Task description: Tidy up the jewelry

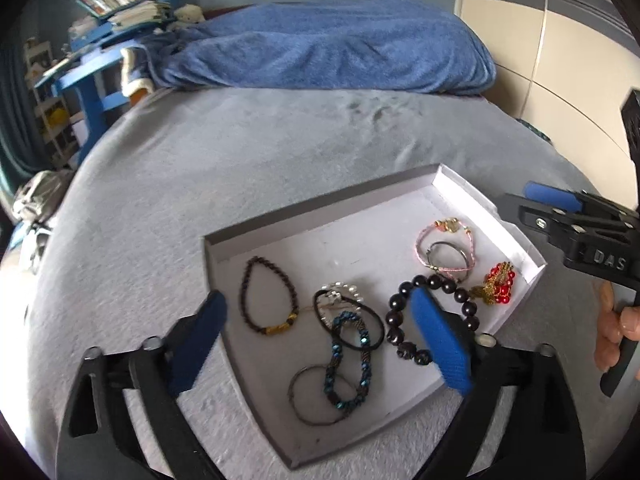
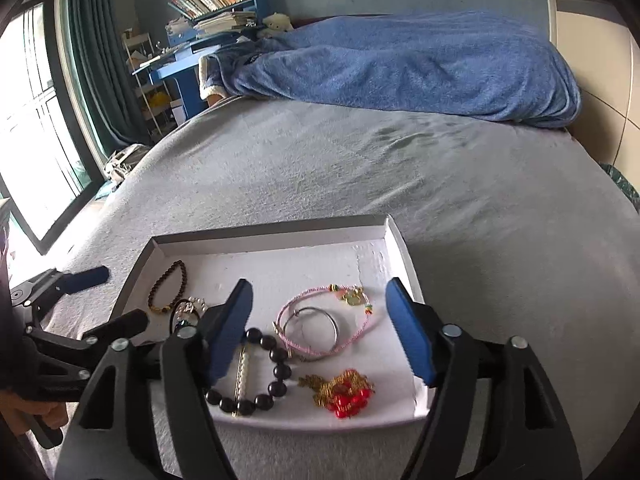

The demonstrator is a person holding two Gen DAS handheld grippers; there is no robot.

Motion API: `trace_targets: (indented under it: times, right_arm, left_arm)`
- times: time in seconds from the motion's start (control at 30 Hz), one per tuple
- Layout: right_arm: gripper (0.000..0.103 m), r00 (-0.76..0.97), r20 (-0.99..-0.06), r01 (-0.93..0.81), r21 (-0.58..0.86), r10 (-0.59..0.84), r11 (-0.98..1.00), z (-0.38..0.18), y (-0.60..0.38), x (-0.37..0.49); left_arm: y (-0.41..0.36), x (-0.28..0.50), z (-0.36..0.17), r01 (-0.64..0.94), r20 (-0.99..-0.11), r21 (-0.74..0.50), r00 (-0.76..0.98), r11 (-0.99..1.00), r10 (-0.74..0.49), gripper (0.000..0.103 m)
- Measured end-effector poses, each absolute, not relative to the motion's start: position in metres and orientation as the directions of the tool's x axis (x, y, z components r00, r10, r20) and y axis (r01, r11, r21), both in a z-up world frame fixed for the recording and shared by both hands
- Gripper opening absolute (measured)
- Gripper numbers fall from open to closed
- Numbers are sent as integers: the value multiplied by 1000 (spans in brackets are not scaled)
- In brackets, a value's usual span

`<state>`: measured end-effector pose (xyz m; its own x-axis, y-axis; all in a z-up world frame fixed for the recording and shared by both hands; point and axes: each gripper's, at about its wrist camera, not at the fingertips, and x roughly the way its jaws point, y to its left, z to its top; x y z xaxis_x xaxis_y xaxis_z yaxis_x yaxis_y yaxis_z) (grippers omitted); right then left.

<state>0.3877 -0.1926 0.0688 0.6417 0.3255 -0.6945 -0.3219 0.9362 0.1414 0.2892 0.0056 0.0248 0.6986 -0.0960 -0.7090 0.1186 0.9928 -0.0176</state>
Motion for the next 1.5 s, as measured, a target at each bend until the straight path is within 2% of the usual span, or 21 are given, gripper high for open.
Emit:
trace_targets:
  times: [0.5,0.93,1.5]
  right_arm:
    - [90,700,-632,-346,107,332,932,92,-204,324]
    - [95,703,-614,-381,102,359,919,87,-213,262]
    - [97,767,-514,-399,88,385,913,100,-231,210]
  left_arm:
    - [6,229,55,84,-654,-13,753,996,-72,97]
    - [-21,174,46,59,-638,30,770,998,-26,98]
    - [-12,122,38,47,-586,21,810,999,-26,98]
